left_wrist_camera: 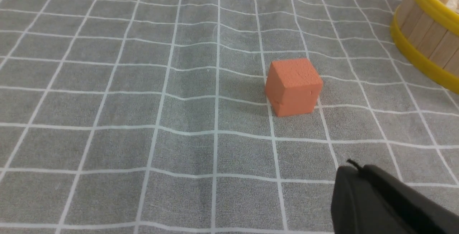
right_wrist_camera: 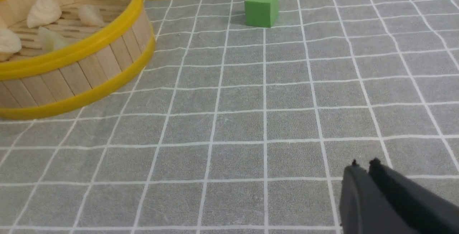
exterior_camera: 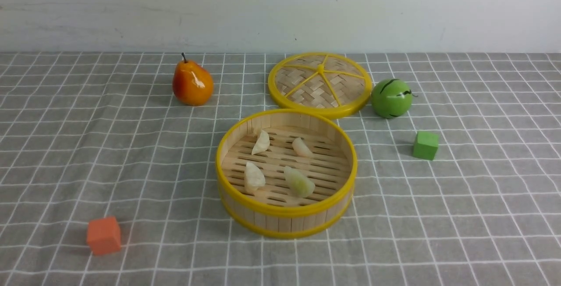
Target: Put the dumplings into the steamer on the table with the grey tablecloth.
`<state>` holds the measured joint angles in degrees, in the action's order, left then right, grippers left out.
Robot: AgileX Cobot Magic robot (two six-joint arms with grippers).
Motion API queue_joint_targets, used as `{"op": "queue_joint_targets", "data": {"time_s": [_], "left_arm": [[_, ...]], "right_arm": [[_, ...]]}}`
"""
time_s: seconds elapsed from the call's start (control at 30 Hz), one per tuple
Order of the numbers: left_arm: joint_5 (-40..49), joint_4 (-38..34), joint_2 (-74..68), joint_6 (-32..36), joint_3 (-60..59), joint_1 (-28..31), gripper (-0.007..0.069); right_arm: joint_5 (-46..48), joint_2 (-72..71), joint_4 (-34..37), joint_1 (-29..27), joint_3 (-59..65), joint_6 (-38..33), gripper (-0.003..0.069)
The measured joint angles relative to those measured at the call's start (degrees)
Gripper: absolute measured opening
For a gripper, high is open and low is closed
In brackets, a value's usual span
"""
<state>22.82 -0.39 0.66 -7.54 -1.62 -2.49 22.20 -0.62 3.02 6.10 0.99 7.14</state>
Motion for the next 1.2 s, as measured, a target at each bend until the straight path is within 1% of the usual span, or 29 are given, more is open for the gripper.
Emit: {"op": "queue_joint_targets", "data": {"time_s": [1.2], "left_arm": [[0.00,0.00,0.00,0.11,-0.10,0.00,-0.0013]], "right_arm": [[0.00,0.00,0.18,0.00,0.00,0.00,0.0090]]}}
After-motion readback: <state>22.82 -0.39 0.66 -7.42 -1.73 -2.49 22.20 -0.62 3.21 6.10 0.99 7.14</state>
